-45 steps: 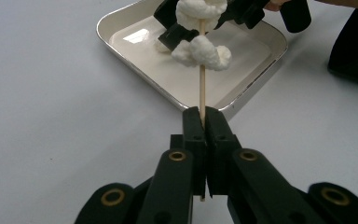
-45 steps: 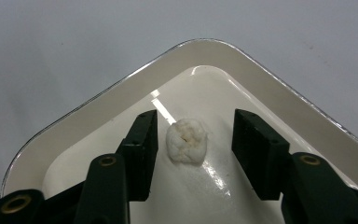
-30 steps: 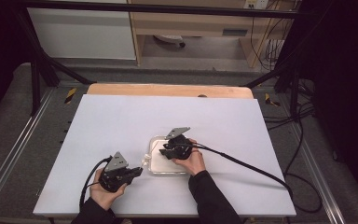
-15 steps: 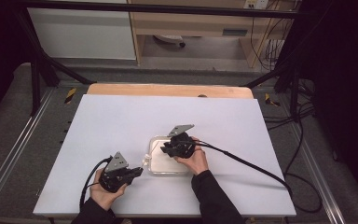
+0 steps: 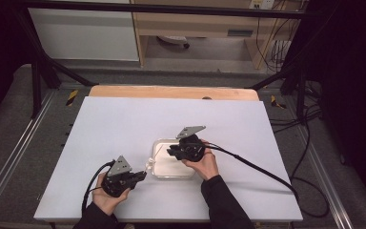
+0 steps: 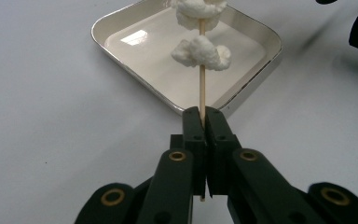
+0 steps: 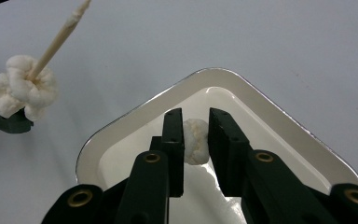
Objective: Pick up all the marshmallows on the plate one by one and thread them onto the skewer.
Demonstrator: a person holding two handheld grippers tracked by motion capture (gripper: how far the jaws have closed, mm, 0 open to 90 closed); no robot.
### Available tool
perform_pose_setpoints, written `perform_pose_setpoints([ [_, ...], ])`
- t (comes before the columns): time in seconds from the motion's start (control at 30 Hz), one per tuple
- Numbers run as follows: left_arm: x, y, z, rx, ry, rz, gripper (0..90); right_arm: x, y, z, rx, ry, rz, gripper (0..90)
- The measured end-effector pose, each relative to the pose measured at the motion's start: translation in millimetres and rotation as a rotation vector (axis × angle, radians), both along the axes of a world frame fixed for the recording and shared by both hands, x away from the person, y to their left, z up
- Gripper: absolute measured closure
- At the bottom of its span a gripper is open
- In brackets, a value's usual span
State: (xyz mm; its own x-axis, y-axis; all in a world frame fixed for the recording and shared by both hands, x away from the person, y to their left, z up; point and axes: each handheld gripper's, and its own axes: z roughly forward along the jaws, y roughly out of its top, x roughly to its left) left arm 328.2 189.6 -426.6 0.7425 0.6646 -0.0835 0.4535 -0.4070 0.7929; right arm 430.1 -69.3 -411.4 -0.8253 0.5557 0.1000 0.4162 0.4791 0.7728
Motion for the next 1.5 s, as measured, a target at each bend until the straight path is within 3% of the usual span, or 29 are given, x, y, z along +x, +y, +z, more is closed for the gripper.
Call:
perform_pose_setpoints([
  [0.53, -1.7, -3.8, 0.2, 0.003, -0.002, -0.015, 88.5, -15.7, -29.1, 12.0, 0.089, 0.014, -0.001, 77.9],
  [1.0, -3.0, -9.4, -0.6, -0.005, -0.013, -0.046, 88.4, -30.9, -57.6, 25.5, 0.198, 0.01, -0.008, 78.3],
  [1.5, -4.2, -12.4, 0.5, -0.005, -0.027, -0.061, 88.5, -35.1, -64.4, 44.6, 0.315, 0.016, 0.008, 78.5],
])
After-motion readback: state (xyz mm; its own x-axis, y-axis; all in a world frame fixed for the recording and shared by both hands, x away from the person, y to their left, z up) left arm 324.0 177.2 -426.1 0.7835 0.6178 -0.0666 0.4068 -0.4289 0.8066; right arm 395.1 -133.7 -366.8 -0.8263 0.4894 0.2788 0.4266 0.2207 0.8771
